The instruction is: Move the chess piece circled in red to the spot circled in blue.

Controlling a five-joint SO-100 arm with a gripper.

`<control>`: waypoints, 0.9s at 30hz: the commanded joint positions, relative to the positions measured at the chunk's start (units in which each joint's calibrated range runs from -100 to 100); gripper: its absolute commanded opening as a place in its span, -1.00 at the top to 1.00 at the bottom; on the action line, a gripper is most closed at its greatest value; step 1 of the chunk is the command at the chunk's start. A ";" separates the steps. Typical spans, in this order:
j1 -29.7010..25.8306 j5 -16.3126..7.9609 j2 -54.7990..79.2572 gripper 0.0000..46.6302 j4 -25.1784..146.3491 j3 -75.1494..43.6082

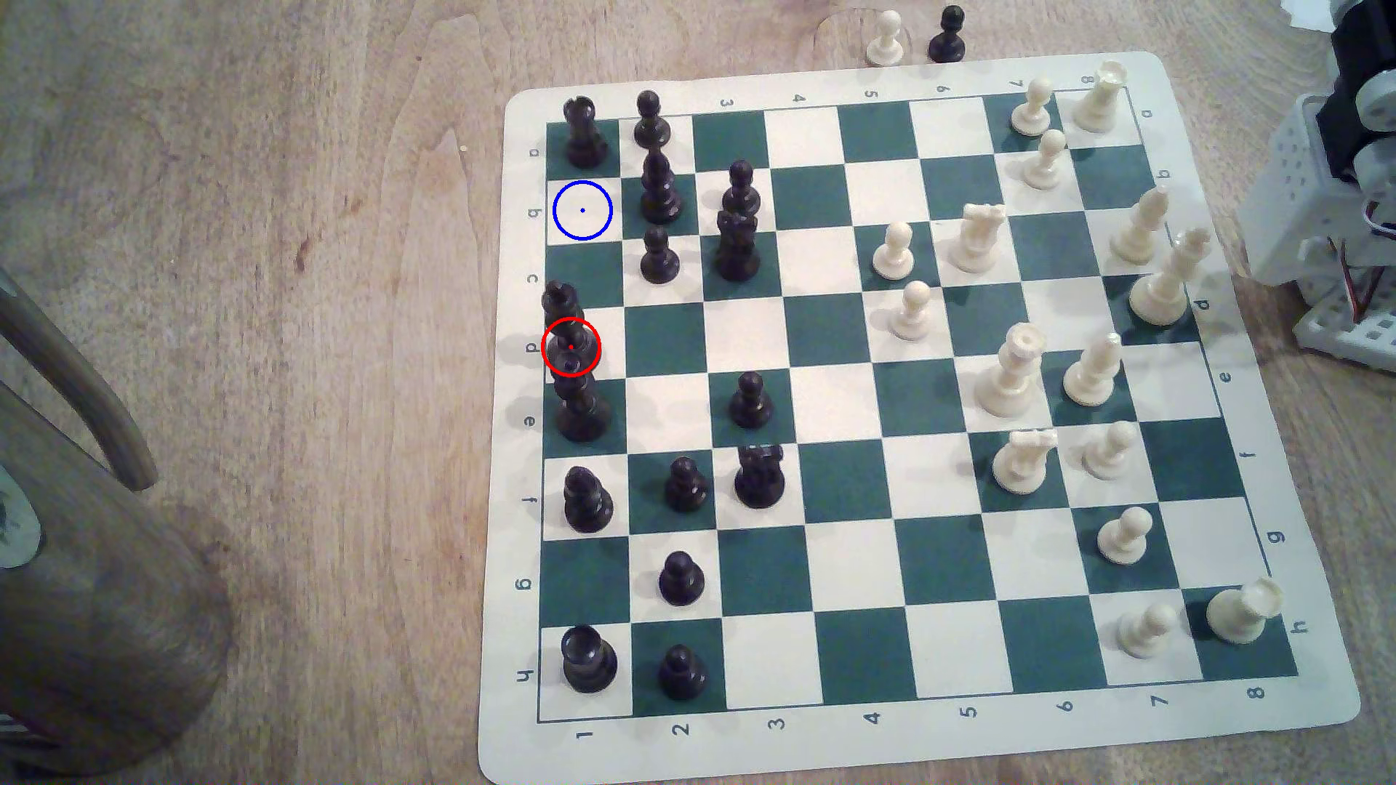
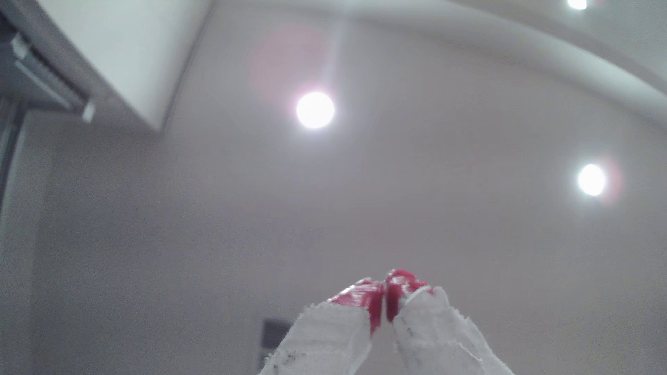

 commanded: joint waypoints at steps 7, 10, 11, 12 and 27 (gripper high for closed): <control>-0.17 0.29 0.14 1.00 -1.35 0.90; -0.17 0.29 0.14 1.00 -1.35 0.90; -0.17 0.29 0.14 1.00 -1.35 0.90; -0.17 0.29 0.14 1.00 -1.35 0.90; -2.13 -0.34 0.14 1.00 10.28 0.90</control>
